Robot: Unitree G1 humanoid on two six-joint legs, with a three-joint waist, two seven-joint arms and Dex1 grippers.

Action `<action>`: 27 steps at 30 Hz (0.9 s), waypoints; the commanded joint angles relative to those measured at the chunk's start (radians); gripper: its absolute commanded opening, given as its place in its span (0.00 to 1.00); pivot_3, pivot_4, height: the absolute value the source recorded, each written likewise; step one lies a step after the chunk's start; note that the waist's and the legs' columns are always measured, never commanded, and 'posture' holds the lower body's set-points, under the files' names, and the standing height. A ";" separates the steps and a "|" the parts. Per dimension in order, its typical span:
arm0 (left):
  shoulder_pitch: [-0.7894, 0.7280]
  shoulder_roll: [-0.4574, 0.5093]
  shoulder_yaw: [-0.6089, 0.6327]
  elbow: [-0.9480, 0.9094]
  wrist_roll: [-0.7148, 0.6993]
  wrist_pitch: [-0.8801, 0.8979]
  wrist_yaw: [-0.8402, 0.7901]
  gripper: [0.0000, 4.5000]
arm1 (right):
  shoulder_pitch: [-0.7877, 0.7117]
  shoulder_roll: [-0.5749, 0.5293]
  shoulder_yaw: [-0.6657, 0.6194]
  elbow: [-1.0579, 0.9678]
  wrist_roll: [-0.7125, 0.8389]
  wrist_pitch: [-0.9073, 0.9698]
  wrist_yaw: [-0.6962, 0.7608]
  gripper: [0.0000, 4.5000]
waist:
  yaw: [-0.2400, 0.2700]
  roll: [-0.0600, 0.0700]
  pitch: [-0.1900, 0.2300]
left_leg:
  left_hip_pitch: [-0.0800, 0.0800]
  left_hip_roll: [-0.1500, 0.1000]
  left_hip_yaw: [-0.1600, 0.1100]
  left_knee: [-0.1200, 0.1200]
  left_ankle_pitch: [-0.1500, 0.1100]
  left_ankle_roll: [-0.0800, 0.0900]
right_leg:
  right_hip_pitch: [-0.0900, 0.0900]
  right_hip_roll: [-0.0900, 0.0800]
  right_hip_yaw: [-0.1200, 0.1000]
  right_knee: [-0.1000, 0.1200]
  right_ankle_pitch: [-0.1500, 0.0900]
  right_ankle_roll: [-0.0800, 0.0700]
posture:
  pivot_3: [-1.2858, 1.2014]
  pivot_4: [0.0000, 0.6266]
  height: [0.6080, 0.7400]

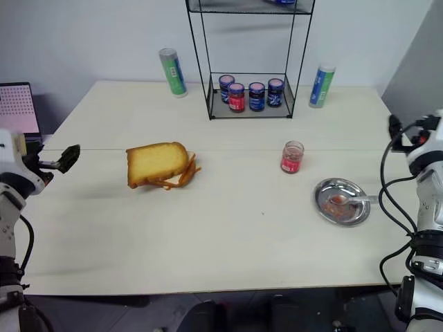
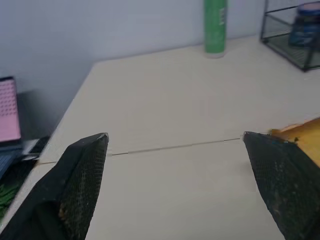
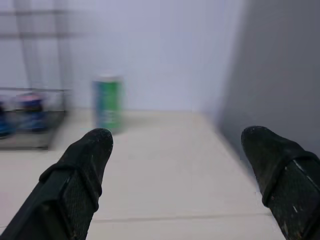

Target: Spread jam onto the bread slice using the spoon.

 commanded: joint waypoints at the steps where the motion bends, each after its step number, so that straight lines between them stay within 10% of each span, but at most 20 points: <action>1: -0.059 0.053 -0.089 -0.034 -0.033 0.094 -0.166 1.00 | 0.031 -0.061 0.157 -0.300 0.160 0.258 0.229 0.99 | 0.002 0.000 0.000 | 0.000 0.000 0.000 0.000 0.000 0.000 | 0.000 0.000 -0.001 0.000 0.000 0.000 | 0.52 0.24 1.00; 16: -0.246 -0.115 -0.274 0.267 0.158 -0.065 -0.155 1.00 | 0.020 0.145 0.368 -0.527 0.123 0.367 0.191 0.99 | 0.025 -0.002 0.000 | -0.010 -0.001 -0.001 0.004 0.000 0.000 | -0.009 -0.001 -0.001 0.001 0.000 0.000 | 0.52 0.24 1.00; 27: 0.003 -0.048 0.006 -0.129 -0.153 0.372 -0.194 1.00 | 0.051 0.172 0.335 -0.600 0.143 0.433 0.140 0.99 | 0.013 -0.002 0.000 | -0.010 0.000 -0.002 0.004 0.000 0.000 | -0.009 -0.001 -0.001 0.001 0.000 0.000 | 0.52 0.24 1.00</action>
